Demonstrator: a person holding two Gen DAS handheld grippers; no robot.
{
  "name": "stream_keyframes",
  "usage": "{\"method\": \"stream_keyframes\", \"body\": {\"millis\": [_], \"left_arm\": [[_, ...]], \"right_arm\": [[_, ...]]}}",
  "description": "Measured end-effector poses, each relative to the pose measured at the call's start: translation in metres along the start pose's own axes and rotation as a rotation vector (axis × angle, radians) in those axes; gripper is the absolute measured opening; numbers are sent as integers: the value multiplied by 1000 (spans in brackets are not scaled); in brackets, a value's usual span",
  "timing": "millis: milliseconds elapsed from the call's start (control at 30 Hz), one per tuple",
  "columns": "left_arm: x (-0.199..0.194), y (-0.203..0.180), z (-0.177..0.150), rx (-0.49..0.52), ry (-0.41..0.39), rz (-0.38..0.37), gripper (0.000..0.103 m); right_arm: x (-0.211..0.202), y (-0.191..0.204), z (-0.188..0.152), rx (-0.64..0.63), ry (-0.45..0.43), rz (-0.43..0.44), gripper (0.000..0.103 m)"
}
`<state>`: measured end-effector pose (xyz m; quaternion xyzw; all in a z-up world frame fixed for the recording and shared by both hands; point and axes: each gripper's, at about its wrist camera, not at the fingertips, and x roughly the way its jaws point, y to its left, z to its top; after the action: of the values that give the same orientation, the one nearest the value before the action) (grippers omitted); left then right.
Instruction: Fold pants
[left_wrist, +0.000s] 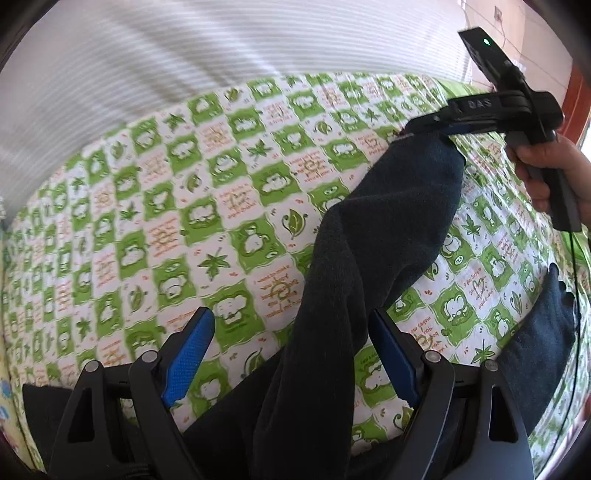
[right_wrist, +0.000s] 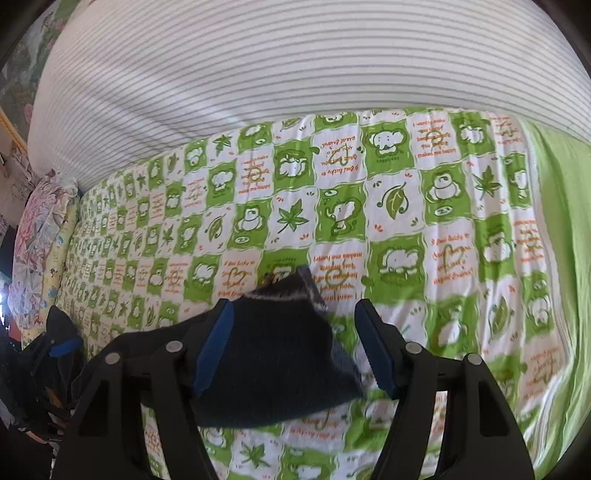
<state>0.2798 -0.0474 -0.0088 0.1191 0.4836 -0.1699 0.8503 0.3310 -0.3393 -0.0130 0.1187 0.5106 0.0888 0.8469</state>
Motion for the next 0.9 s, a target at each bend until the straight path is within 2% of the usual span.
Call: {"method": "stream_keyframes", "body": {"millis": [67, 100, 133, 200, 233, 267, 300, 400, 567, 700, 833, 900], "left_arm": [[7, 0, 4, 15, 24, -13, 86], [10, 0, 6, 21, 33, -17, 85], [12, -1, 7, 27, 41, -24, 81], [21, -2, 9, 45, 75, -49, 48], [24, -4, 9, 46, 95, -94, 11], [23, -4, 8, 41, 99, -121, 10], [19, -7, 7, 50, 83, -117, 10], [-2, -19, 1, 98, 25, -91, 9], [-40, -27, -19, 106, -30, -118, 9], [-61, -41, -44, 130, -50, -116, 9], [-72, -58, -70, 156, -69, -116, 9], [-70, -64, -80, 150, -59, -121, 9]], "right_arm": [[7, -2, 7, -3, 5, 15, 58], [10, -3, 11, 0, 6, 21, 50], [13, -3, 13, 1, 7, 25, 45], [15, -2, 16, 0, 12, 46, 20], [15, -1, 17, -2, 10, 53, 16], [12, 0, 17, -10, 2, 55, 6], [8, 0, 16, -19, -10, 57, 4], [-14, 0, 7, -28, -48, 80, 3], [-59, 0, -19, -36, -103, 111, 3], [-99, -10, -57, -11, -152, 166, 3], [-119, -21, -98, 15, -162, 217, 3], [-121, -24, -118, 18, -156, 213, 3]]}}
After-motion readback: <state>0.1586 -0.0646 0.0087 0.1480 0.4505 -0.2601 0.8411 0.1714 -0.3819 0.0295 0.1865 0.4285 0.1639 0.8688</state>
